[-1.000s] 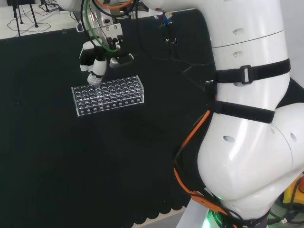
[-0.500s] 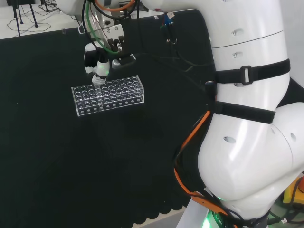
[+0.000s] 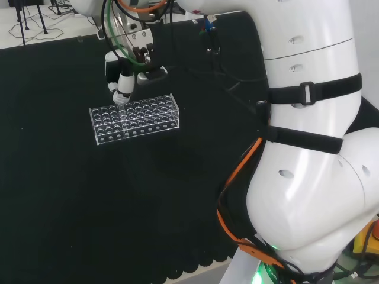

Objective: Pick up the test tube.

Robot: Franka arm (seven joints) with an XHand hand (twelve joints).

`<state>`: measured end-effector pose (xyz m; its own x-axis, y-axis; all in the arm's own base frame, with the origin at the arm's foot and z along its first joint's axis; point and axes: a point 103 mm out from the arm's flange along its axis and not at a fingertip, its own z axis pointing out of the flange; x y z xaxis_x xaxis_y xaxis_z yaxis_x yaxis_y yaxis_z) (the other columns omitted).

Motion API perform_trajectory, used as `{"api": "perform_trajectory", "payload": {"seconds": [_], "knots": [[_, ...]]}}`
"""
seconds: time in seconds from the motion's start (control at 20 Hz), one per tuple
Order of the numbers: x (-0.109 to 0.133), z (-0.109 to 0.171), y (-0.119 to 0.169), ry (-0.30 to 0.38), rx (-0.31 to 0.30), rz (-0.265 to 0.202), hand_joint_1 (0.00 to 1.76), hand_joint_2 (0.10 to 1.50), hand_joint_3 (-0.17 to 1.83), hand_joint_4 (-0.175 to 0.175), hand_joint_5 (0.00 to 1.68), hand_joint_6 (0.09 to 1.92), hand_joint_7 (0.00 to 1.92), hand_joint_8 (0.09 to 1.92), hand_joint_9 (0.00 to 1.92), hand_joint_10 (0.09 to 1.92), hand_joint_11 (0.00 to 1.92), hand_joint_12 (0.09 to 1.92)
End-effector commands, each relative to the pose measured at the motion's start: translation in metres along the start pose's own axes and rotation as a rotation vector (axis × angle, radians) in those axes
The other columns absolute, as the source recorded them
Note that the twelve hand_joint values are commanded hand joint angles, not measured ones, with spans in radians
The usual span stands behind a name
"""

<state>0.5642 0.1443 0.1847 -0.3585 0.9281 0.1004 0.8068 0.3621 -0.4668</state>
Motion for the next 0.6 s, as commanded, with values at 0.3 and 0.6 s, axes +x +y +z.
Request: {"api": "perform_trajectory", "payload": {"seconds": [0.3,0.6], "knots": [[0.0069,-0.0011,0.0042,0.023,-0.024,0.037,1.14,0.48,0.72,-0.175,0.93,0.85,1.42,0.88,1.16,0.8,0.56,1.36],[0.0091,0.0028,0.0073,0.088,-0.065,0.084,1.2,0.67,0.56,-0.175,1.25,0.59,1.52,0.74,1.28,0.76,0.73,1.29]]}}
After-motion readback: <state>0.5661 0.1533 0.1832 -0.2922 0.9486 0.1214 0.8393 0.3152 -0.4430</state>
